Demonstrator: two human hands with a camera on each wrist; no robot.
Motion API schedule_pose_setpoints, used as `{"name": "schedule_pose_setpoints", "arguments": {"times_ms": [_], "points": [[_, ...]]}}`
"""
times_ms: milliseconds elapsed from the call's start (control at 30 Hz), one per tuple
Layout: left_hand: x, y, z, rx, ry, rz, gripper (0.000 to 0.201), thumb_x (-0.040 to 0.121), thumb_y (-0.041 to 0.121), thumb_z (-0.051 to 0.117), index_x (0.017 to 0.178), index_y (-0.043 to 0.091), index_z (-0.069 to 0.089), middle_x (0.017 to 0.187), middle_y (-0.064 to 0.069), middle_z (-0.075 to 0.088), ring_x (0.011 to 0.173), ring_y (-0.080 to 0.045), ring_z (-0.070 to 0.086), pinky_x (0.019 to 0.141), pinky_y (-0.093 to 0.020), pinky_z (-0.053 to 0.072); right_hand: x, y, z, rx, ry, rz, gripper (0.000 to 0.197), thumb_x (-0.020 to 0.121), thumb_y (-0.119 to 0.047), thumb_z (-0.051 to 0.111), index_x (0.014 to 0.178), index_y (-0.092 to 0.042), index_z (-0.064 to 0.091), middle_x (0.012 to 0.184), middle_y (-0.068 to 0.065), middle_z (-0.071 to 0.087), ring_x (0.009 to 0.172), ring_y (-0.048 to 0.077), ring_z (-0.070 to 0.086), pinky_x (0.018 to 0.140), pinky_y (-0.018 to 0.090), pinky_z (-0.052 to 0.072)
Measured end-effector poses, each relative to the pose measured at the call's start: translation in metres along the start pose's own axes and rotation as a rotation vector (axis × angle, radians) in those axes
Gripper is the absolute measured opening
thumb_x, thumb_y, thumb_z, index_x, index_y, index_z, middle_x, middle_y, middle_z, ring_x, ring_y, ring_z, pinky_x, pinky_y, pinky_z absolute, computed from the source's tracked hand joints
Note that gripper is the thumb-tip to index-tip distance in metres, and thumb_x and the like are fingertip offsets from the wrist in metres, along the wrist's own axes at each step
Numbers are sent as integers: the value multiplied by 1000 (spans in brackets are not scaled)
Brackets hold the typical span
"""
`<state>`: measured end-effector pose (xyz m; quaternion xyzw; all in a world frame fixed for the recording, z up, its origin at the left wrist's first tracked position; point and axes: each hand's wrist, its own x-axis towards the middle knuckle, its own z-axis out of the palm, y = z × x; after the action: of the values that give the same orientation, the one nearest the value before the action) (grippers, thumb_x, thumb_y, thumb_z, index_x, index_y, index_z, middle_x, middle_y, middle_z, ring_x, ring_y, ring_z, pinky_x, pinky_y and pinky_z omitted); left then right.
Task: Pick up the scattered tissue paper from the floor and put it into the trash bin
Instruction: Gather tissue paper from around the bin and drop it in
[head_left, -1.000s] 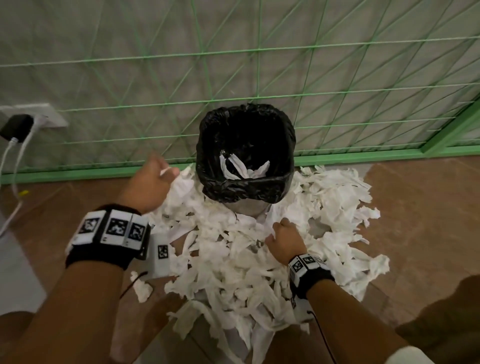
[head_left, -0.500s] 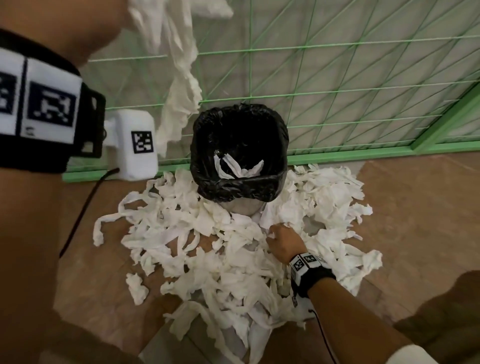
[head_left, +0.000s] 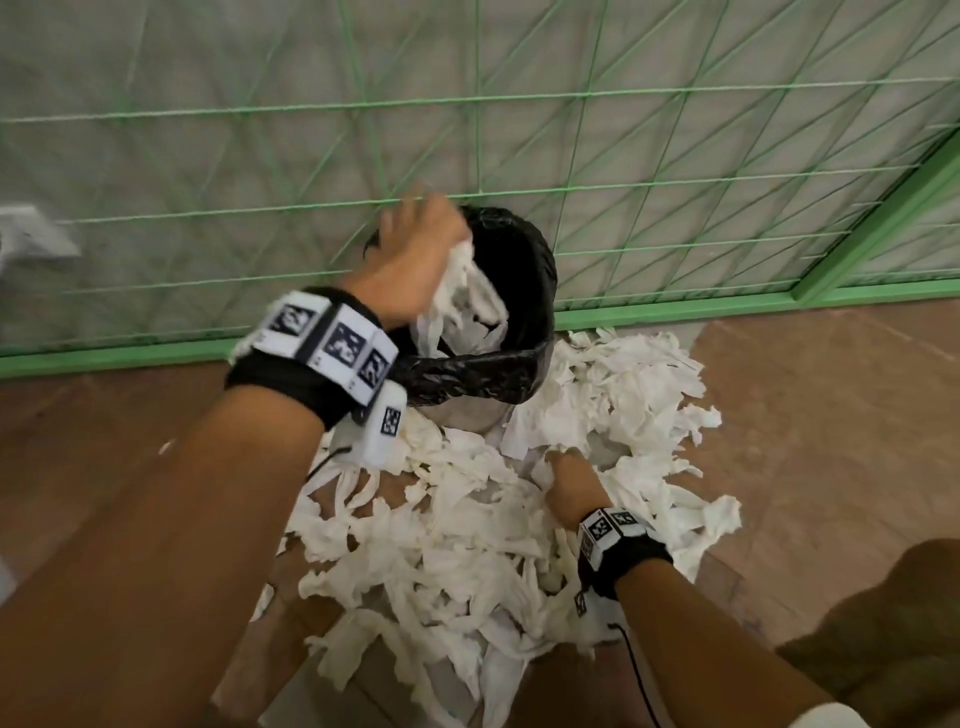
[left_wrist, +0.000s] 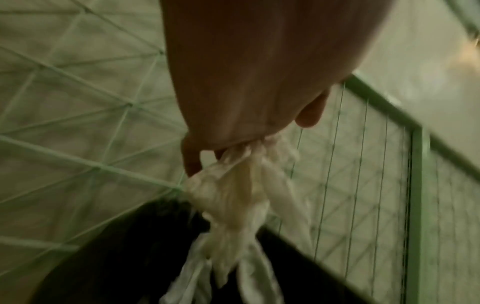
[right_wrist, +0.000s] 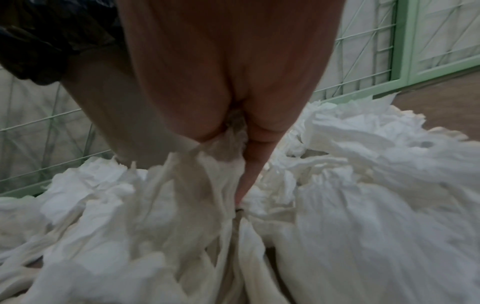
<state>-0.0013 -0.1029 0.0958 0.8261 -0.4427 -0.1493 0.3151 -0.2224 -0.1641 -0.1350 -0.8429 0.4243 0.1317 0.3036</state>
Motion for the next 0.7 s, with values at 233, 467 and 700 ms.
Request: {"name": "schedule_pose_setpoints", "arguments": {"times_ms": [233,467,700], "points": [[-13,-43,22,249,-31,-54,39,90,57,27,122,51,49,141,5,36,132,-21,28,106,-46,19,4,-5,-37,159,51,86,38,87,-49,56,89,-12,62,78,6,62,81,27,62,66,30,43],[-55,-146,33,-42,513,-497,31,98,18,32,113,0,53,120,-25,52,113,-38,49,95,-42,37,6,-31,-140,495,381,105,49,100,-41,36,58,-18,47,62,1,49,55,12,47,54,27,32],[-133,-188,135,174,-170,-561,61,87,40,52,143,44,27,157,-3,16,136,-36,31,104,-54,38,-25,-136,-252,902,725,-423,41,93,-34,44,53,-24,41,50,-9,37,51,16,37,51,26,31]]}}
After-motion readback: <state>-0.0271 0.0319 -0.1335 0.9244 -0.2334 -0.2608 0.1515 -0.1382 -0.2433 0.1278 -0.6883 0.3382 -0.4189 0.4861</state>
